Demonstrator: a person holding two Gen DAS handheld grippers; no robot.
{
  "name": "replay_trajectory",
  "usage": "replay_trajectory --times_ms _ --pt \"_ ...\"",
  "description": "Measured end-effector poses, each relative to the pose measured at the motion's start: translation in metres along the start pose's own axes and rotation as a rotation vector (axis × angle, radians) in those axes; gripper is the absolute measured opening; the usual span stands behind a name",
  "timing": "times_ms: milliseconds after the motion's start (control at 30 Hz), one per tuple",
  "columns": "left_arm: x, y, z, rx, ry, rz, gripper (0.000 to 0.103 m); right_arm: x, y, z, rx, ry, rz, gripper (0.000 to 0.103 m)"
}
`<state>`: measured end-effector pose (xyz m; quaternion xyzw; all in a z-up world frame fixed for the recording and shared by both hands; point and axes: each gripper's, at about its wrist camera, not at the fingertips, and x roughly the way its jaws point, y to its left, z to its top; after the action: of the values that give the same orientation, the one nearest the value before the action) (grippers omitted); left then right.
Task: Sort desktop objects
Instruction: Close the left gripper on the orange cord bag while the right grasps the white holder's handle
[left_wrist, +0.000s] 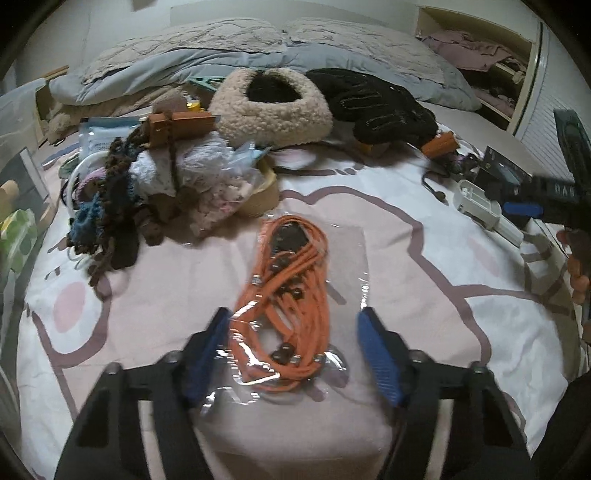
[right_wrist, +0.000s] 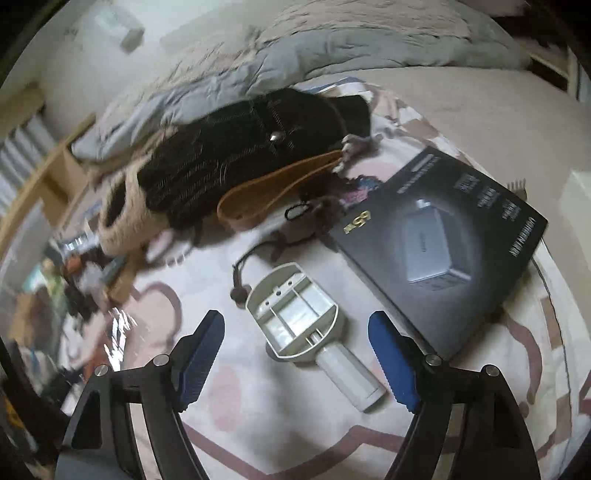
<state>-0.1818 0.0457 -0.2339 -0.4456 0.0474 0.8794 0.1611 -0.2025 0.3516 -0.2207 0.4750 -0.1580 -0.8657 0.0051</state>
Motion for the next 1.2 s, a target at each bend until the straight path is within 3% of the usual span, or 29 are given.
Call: replay_trajectory --times_ms 67,333,433,533,733,933,1000,1067,1200 --pt "-0.001 0.006 0.001 -0.026 0.001 -0.013 0.052 0.004 0.002 -0.002 -0.029 0.012 -0.021 0.080" --pt "-0.009 0.018 0.001 -0.065 0.022 -0.059 0.035 0.019 0.012 -0.007 -0.110 0.045 -0.101 0.080" --pt "-0.014 0.019 -0.001 -0.070 0.036 -0.074 0.030 0.023 0.017 -0.007 -0.126 0.055 -0.134 0.056" --pt "-0.019 0.023 -0.004 -0.079 0.050 -0.089 0.025 0.024 0.022 -0.009 -0.142 0.050 -0.160 0.055" --pt "-0.031 0.037 -0.006 -0.111 0.074 -0.069 0.024 0.020 0.044 -0.016 -0.187 0.051 -0.077 0.053" --pt "-0.038 0.053 -0.013 -0.106 0.138 -0.066 0.024 0.034 0.104 -0.039 -0.372 0.096 -0.048 0.051" --pt "-0.041 0.057 -0.014 -0.104 0.135 -0.048 0.038 0.035 0.123 -0.048 -0.429 0.099 -0.043 0.051" --pt "-0.046 0.059 -0.013 -0.108 0.101 -0.007 0.082 0.036 0.138 -0.055 -0.461 0.109 -0.009 0.050" --pt "-0.051 0.052 -0.008 -0.093 0.049 -0.038 0.087 0.035 0.157 -0.067 -0.508 0.111 0.009 0.050"
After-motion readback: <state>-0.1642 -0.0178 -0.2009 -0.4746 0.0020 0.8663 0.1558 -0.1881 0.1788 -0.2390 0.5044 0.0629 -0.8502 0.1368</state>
